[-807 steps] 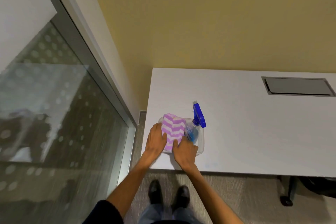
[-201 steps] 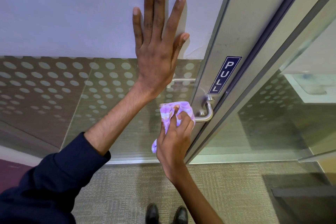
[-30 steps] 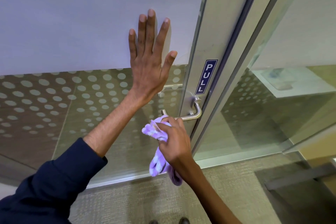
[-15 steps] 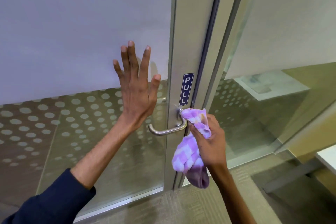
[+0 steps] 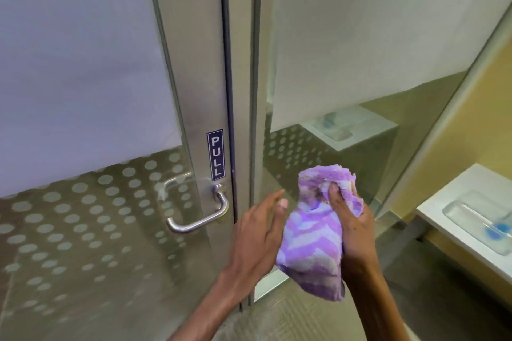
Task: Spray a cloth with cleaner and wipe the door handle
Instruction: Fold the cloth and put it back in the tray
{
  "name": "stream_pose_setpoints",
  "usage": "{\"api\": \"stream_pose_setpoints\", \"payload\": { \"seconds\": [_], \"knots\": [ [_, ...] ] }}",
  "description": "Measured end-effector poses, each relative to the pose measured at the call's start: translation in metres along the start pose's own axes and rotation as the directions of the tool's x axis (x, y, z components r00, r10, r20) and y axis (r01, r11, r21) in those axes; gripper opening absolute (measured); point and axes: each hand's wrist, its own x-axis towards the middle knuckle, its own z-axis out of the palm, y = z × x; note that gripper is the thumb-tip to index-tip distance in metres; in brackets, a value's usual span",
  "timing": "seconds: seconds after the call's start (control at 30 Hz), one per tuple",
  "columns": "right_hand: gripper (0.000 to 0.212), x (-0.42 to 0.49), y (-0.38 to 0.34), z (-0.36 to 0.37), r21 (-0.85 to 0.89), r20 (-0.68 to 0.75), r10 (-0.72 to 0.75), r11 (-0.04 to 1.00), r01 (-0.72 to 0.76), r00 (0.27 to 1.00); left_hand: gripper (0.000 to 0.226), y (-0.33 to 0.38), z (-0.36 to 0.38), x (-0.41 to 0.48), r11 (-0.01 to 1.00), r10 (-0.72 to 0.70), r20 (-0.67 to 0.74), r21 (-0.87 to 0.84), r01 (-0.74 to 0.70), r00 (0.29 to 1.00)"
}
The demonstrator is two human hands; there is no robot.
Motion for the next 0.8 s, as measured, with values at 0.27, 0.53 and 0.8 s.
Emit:
{"api": "stream_pose_setpoints", "payload": {
  "seconds": [0.27,0.53,0.8],
  "knots": [
    [0.031,0.016,-0.025,-0.099,-0.032,-0.165,0.039,0.998,-0.045,0.985,0.034,0.042,0.092,-0.004,0.664,-0.214,0.576,-0.507,0.550,0.789],
    [0.032,0.034,-0.052,-0.216,-0.011,-0.202,0.134,0.990,-0.139,0.970,0.051,0.078,0.189,0.006,0.681,-0.175,0.637,-0.473,0.560,0.751],
    [0.051,0.048,-0.066,-0.307,-0.186,-0.399,0.092,0.966,-0.178,0.912,0.049,0.109,0.281,0.024,0.713,-0.141,0.735,-0.389,0.583,0.663]
  ]
}}
